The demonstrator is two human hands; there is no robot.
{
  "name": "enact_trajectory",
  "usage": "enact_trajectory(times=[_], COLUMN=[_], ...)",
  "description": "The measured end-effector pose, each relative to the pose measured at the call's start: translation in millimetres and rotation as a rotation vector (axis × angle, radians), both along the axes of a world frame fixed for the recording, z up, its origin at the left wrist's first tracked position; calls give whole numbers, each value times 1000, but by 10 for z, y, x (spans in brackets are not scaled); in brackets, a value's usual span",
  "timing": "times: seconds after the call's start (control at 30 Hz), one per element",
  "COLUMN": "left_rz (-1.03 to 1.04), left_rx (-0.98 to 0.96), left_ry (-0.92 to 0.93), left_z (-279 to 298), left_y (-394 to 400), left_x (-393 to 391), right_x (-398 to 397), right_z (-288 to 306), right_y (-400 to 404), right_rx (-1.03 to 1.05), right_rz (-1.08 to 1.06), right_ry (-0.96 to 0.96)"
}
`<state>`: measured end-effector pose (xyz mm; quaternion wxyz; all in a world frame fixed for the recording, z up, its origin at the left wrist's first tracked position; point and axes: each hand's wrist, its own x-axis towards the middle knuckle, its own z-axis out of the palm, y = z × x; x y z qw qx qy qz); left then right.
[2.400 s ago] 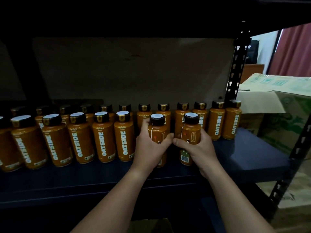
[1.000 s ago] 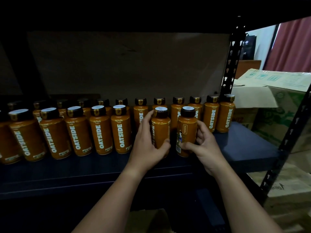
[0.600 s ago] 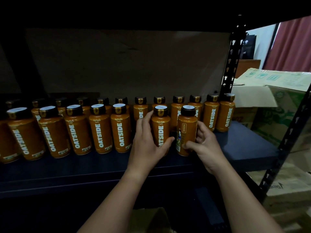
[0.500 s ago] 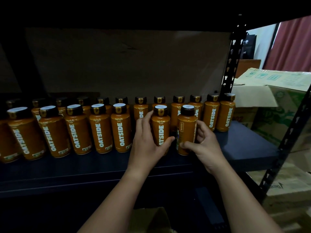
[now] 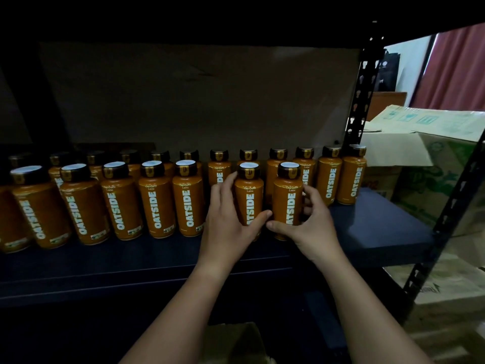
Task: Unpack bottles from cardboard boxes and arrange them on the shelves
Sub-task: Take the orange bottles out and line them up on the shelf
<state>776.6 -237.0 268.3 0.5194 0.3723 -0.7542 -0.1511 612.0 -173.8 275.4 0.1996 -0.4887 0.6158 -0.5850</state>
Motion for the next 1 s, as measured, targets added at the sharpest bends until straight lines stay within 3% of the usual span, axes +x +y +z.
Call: enact_trajectory(times=[0.4,0.67,1.0], left_rz=[112,306,362], left_rx=[12,-7,53], left_ry=[136,-1,24], left_z=[-181,-251,-242], left_y=[172,198,179], left_x=[47,29,20], right_x=[99,319,502], right_z=[31,-13,-10], right_y=[-29,-210,-286], right_rx=[-3,11,30], right_rz=[17,-25,-36], right_ry=[56,83,91])
